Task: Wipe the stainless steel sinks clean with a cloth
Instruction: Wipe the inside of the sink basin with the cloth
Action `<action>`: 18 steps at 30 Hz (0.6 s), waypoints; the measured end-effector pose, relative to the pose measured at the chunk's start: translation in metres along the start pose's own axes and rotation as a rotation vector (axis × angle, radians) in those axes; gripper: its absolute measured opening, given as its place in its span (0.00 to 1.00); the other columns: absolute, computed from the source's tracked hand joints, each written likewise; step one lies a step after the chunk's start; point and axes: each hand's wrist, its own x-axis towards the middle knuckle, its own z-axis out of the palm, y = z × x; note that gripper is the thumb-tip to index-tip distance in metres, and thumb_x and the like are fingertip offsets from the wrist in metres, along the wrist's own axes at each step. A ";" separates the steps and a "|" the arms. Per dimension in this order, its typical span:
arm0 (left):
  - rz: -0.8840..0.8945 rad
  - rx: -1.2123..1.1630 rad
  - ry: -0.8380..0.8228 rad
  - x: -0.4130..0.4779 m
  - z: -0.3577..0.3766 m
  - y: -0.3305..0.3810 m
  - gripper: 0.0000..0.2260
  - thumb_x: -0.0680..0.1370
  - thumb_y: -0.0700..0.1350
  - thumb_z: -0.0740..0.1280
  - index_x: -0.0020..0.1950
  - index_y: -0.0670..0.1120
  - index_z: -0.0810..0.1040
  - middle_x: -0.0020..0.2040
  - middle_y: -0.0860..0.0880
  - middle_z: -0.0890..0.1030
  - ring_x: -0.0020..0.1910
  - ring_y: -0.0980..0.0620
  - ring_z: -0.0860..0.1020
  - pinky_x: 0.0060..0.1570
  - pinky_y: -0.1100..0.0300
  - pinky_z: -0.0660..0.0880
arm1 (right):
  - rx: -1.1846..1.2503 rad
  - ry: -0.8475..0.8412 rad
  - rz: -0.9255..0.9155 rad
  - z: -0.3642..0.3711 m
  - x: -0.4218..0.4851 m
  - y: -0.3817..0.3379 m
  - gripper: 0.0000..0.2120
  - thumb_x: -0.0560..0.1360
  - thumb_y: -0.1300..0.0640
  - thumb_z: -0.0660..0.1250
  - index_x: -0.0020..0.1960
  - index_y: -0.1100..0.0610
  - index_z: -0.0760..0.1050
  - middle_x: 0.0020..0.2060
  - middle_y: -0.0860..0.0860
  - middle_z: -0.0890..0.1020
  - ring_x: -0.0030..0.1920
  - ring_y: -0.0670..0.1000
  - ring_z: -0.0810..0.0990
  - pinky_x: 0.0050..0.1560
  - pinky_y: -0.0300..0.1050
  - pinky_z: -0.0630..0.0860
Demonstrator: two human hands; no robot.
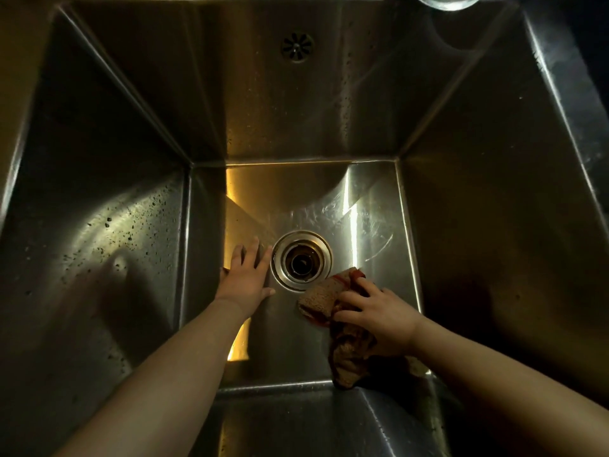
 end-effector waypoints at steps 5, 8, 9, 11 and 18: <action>0.008 0.001 0.006 0.000 0.000 0.000 0.39 0.77 0.54 0.65 0.77 0.54 0.41 0.77 0.50 0.37 0.75 0.41 0.38 0.70 0.37 0.54 | 0.114 0.112 0.060 0.011 0.009 -0.015 0.34 0.66 0.38 0.69 0.67 0.40 0.58 0.70 0.47 0.59 0.72 0.62 0.48 0.60 0.64 0.68; 0.008 0.002 0.009 0.001 0.001 0.000 0.39 0.77 0.54 0.65 0.77 0.54 0.41 0.77 0.50 0.37 0.75 0.41 0.38 0.70 0.37 0.55 | 0.158 0.130 0.089 0.014 0.013 -0.022 0.33 0.66 0.39 0.70 0.66 0.39 0.57 0.69 0.47 0.58 0.72 0.62 0.47 0.61 0.66 0.66; 0.010 0.002 0.010 0.001 0.001 -0.001 0.39 0.77 0.54 0.65 0.77 0.54 0.41 0.77 0.50 0.37 0.75 0.41 0.38 0.70 0.37 0.55 | 0.133 0.113 0.074 0.014 0.013 -0.021 0.33 0.66 0.40 0.70 0.66 0.39 0.57 0.69 0.47 0.57 0.72 0.62 0.46 0.61 0.66 0.66; 0.010 -0.001 0.012 0.001 0.002 -0.002 0.39 0.77 0.54 0.65 0.77 0.55 0.41 0.77 0.50 0.37 0.75 0.41 0.39 0.70 0.37 0.55 | 0.071 0.070 0.028 0.011 0.010 -0.018 0.32 0.68 0.42 0.70 0.66 0.40 0.58 0.70 0.48 0.57 0.72 0.62 0.47 0.62 0.66 0.65; 0.005 -0.016 0.022 0.002 0.003 -0.002 0.39 0.76 0.53 0.66 0.77 0.56 0.41 0.77 0.51 0.38 0.75 0.42 0.39 0.69 0.37 0.55 | -0.089 -0.095 -0.055 0.006 -0.013 0.006 0.27 0.72 0.47 0.67 0.67 0.43 0.59 0.71 0.49 0.57 0.73 0.64 0.47 0.60 0.64 0.67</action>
